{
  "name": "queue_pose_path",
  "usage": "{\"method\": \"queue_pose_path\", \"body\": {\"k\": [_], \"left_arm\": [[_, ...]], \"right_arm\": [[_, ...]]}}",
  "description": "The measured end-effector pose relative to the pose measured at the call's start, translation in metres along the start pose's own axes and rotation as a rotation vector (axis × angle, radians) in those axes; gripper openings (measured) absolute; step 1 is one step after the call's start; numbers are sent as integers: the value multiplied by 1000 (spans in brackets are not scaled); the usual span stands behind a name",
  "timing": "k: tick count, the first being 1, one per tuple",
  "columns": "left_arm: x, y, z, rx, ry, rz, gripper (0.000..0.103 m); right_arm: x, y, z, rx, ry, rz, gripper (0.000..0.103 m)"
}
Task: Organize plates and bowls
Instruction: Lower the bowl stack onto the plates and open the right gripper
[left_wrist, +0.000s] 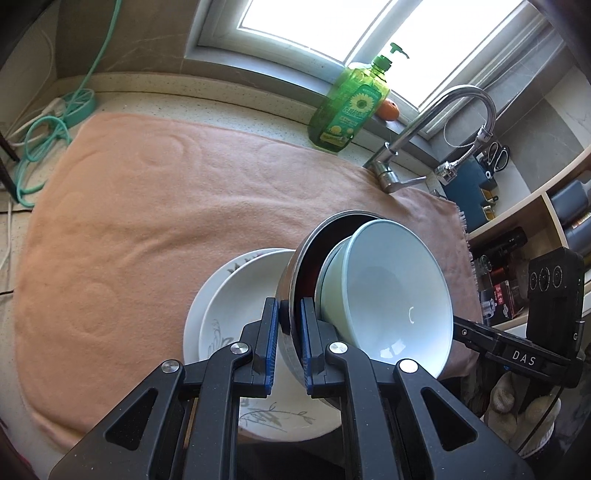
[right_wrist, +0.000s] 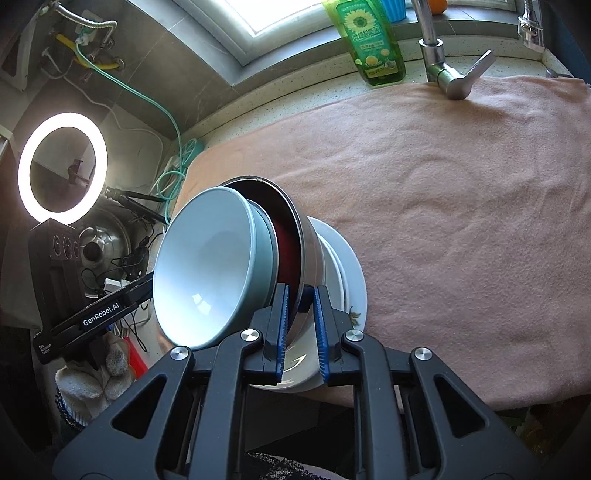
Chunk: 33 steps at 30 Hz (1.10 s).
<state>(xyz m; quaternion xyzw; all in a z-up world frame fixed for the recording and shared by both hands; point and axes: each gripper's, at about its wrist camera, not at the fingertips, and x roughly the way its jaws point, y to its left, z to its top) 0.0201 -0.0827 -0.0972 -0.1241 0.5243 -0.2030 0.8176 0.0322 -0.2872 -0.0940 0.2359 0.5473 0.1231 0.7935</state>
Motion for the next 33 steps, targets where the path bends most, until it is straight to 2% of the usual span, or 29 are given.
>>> {"method": "queue_pose_path", "body": {"k": [16, 31, 33], "left_arm": [[3, 28, -15, 3, 43, 10, 8], [1, 32, -17, 30, 56, -2, 9], [0, 31, -17, 37, 54, 3, 11]], "right_arm": [[24, 11, -12, 15, 28, -35, 15], [19, 16, -15, 4, 1, -69, 15], [18, 17, -15, 4, -3, -77, 15]]}}
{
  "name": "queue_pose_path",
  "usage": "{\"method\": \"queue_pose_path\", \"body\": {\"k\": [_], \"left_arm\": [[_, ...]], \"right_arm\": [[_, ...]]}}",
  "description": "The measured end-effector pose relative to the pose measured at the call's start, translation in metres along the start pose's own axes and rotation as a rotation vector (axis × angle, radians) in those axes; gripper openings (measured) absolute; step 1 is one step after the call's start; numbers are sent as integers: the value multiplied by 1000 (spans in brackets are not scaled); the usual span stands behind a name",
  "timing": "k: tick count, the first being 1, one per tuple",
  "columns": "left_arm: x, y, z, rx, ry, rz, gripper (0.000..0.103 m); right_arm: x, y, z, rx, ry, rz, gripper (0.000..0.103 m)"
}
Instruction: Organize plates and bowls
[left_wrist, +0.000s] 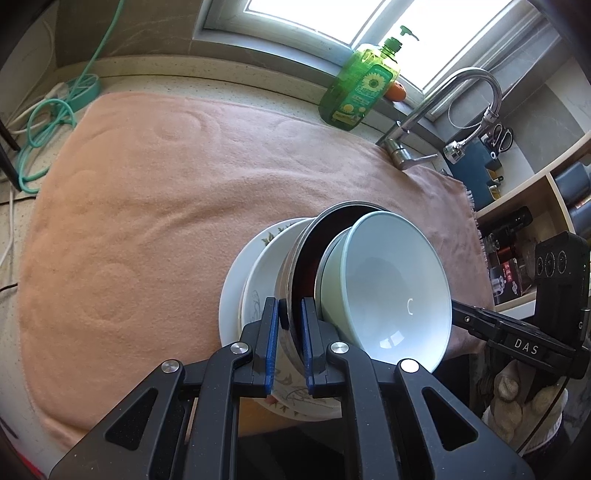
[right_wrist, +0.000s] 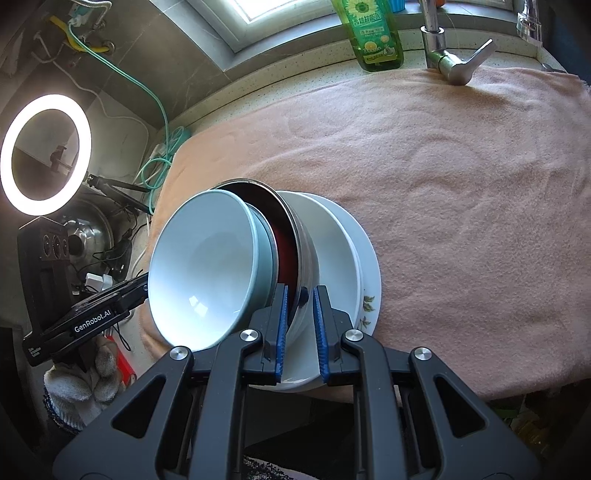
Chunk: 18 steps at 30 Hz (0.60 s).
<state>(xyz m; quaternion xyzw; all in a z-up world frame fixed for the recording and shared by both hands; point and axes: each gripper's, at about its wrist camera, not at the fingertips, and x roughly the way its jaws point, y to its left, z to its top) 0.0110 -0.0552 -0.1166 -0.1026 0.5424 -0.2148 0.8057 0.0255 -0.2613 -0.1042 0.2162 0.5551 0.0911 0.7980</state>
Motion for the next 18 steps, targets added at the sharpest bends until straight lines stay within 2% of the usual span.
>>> {"method": "queue_pose_path", "body": {"k": [7, 12, 16, 18], "left_arm": [[-6, 2, -4, 8, -10, 13, 16], [-15, 1, -9, 27, -30, 32, 21], [-25, -2, -13, 52, -54, 66, 21], [-29, -4, -15, 63, -65, 76, 25]], "right_arm": [[-9, 1, -6, -6, -22, -21, 18], [-21, 6, -12, -31, -60, -53, 35], [-32, 7, -16, -47, -92, -75, 41], [-38, 9, -19, -59, -112, -90, 50]]}}
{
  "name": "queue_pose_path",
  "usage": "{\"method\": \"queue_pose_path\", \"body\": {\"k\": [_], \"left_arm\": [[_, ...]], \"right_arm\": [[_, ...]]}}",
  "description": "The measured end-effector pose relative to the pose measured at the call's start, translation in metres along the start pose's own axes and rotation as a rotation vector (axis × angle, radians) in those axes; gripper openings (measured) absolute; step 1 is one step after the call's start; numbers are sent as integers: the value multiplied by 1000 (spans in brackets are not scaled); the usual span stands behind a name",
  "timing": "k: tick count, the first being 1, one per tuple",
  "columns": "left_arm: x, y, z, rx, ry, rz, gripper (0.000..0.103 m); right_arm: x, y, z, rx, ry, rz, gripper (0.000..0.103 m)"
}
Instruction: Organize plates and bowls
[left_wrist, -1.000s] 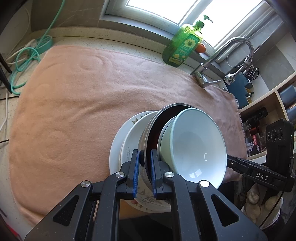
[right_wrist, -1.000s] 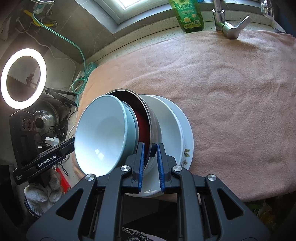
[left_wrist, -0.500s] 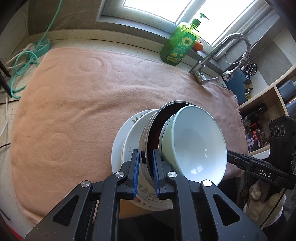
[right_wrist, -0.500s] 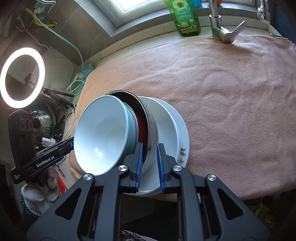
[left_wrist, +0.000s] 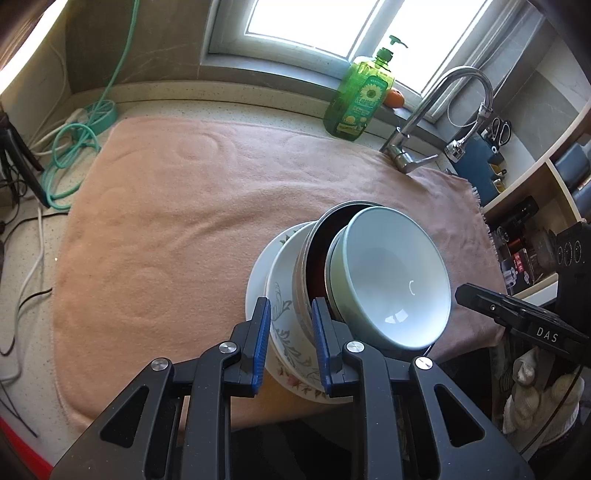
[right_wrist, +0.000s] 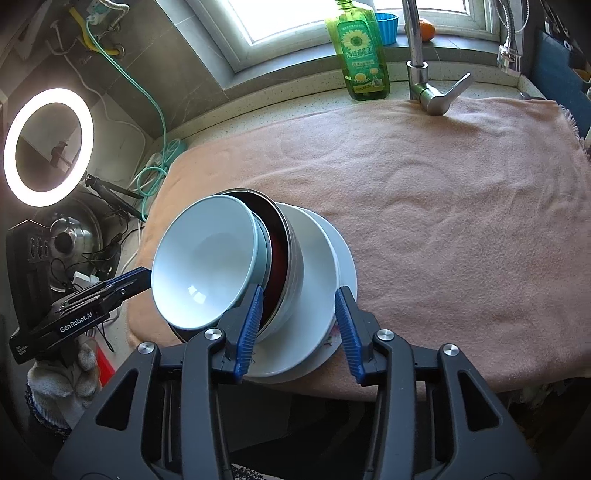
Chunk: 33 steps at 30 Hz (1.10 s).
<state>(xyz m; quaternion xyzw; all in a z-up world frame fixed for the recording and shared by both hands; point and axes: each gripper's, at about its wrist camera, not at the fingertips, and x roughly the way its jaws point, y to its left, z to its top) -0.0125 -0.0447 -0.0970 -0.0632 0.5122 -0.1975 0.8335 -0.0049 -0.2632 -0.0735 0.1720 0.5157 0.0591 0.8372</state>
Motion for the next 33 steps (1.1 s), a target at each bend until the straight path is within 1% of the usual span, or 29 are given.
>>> {"method": "queue_pose_path", "body": {"k": [2, 5, 7, 8, 9, 10, 12, 13, 16, 17, 18, 23, 27, 31, 33], "left_arm": [[-4, -2, -3, 12, -12, 14, 34], [-10, -6, -5, 23, -24, 25, 36], [-13, -11, -7, 37, -35, 37, 43], [-15, -13, -8, 44, -43, 46, 49], [-17, -15, -9, 51, -51, 54, 53], [-19, -16, -11, 56, -59, 61, 56], [-22, -19, -12, 63, -72, 73, 65], [-23, -21, -14, 70, -77, 79, 65], [-27, -27, -18, 88, -87, 108, 67], [-28, -28, -20, 91, -90, 117, 70], [-30, -29, -21, 88, -94, 126, 72], [-35, -32, -29, 68, -97, 161, 73], [-40, -35, -35, 65, -106, 173, 73], [-44, -36, -39, 40, -115, 160, 73], [-46, -37, -41, 41, -119, 169, 73]], "right_arm": [[-6, 1, -1, -13, -20, -15, 53], [-15, 3, -3, -34, -47, -41, 56], [-19, 5, -5, -50, -63, -59, 59], [-21, 6, -6, -59, -70, -66, 64], [-23, 7, -7, -67, -79, -73, 68], [-25, 8, -9, -74, -87, -81, 69], [-28, 10, -11, -86, -97, -97, 69], [-30, 11, -12, -94, -102, -104, 69], [-34, 13, -16, -110, -121, -112, 79], [-36, 13, -17, -107, -129, -111, 80], [-37, 14, -18, -102, -136, -113, 80], [-44, 17, -25, -98, -167, -134, 80], [-51, 23, -32, -110, -186, -159, 80], [-53, 21, -34, -76, -189, -139, 80], [-53, 20, -35, -72, -184, -135, 80]]}}
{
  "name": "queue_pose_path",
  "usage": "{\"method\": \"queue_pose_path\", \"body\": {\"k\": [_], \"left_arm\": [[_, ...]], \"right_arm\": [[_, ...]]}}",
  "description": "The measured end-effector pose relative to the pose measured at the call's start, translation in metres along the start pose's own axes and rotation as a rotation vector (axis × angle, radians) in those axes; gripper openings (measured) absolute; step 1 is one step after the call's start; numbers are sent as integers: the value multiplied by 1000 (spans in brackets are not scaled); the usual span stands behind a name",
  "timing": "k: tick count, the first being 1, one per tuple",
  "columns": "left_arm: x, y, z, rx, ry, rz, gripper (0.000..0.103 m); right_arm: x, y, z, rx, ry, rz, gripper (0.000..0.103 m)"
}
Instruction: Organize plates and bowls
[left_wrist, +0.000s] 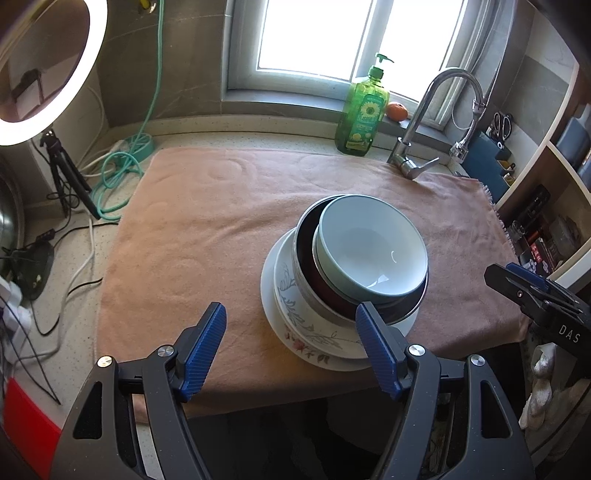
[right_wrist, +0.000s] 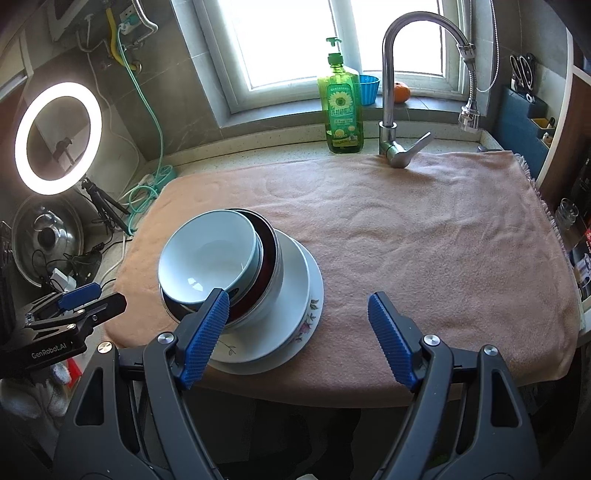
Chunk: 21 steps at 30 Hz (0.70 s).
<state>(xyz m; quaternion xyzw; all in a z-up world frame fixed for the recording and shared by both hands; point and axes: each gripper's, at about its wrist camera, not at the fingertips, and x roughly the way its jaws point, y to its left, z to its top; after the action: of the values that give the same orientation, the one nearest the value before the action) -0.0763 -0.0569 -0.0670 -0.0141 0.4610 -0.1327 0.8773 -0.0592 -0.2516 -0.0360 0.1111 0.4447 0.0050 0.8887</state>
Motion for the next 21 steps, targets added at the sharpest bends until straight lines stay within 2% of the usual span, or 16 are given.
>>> {"method": "queue_pose_path", "body": {"k": [6, 21], "left_arm": [[-5, -4, 0, 15, -24, 24, 73], [-10, -10, 3, 15, -48, 23, 73]], "right_arm": [[-3, 0, 0, -2, -4, -3, 80], [-6, 1, 2, -9, -4, 0, 80]]}}
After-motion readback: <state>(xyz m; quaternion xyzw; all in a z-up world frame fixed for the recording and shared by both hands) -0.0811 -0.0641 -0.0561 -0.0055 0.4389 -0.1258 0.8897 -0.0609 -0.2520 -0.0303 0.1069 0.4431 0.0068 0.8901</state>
